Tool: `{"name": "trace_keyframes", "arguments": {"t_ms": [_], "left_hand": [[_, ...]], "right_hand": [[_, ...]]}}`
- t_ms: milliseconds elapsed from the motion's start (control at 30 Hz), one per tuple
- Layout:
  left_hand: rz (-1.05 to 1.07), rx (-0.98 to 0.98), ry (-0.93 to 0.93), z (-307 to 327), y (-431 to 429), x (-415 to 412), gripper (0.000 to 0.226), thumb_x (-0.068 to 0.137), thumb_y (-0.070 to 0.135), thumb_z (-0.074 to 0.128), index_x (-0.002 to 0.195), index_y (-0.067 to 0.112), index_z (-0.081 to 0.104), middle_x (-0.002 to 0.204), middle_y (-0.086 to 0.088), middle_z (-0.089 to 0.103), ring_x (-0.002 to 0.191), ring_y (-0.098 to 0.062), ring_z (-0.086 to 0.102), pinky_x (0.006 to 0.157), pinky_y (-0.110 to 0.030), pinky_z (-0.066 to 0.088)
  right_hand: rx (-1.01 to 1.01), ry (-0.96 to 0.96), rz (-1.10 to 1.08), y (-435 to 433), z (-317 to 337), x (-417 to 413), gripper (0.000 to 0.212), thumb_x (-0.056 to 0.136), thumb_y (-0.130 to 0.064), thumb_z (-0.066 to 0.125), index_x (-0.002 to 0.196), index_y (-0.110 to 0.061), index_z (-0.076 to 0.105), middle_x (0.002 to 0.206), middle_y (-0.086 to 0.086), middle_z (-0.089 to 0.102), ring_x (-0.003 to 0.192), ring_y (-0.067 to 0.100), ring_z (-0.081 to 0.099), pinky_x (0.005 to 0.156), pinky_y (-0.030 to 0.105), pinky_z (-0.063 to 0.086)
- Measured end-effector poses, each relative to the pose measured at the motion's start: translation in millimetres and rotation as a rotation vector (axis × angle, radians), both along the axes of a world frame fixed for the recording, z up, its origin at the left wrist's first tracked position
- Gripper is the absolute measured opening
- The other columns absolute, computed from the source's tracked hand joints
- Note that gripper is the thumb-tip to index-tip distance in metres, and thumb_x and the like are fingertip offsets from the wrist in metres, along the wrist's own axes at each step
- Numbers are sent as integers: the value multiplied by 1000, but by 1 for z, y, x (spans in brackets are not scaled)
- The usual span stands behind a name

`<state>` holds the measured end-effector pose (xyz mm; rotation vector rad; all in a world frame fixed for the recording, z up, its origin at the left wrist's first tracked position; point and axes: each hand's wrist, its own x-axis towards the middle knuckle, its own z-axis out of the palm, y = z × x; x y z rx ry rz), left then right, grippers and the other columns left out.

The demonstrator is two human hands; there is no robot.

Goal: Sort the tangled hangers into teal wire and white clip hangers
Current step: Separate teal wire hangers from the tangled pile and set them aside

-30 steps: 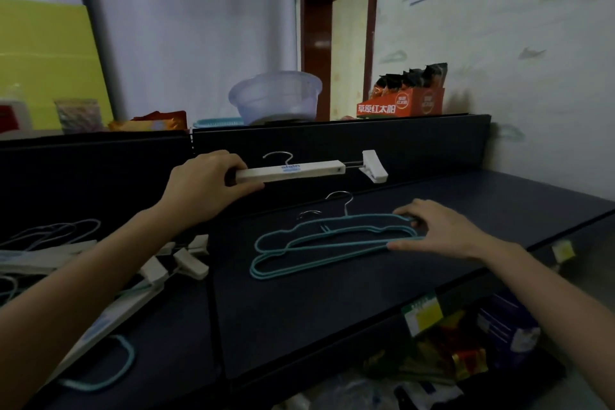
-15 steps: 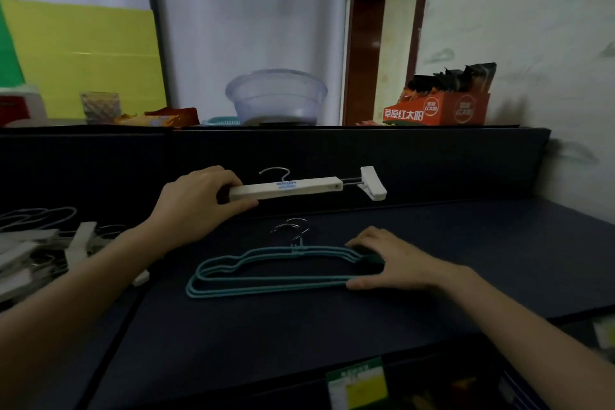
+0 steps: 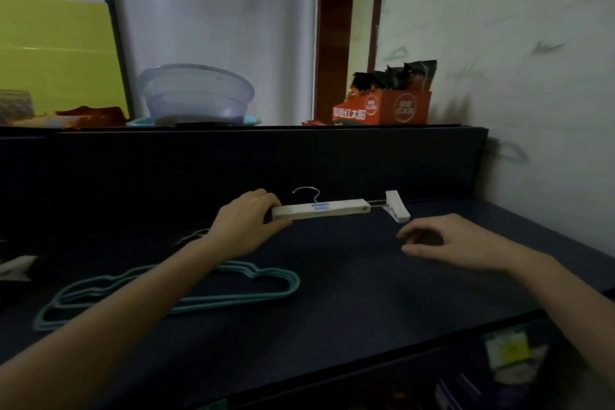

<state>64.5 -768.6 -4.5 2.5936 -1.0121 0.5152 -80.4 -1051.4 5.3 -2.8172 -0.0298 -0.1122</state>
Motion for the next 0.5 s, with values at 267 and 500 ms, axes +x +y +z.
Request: {"name": "trace_keyframes", "arguments": {"t_ms": [267,500], "left_hand": [[-80,123,37,-24,-129,-2,36,90,40,51,116,14,53,115,-5,52,103,-19,51,85,-35,48],[-62,264,135,-41,-189,6,40,95,35,42,126,11,45,130,-11,45,121,-27,40,103,-43,33]], "right_hand": [[-6,-38,-122,-63,4,-32,24,83,-43,61,106,-33,63,105,-13,66,94,0,60,89,28,50],[-10,-33,-146,-81,0,-38,24,86,-39,59,109,-31,62,104,-13,64,93,0,58,86,22,48]]}}
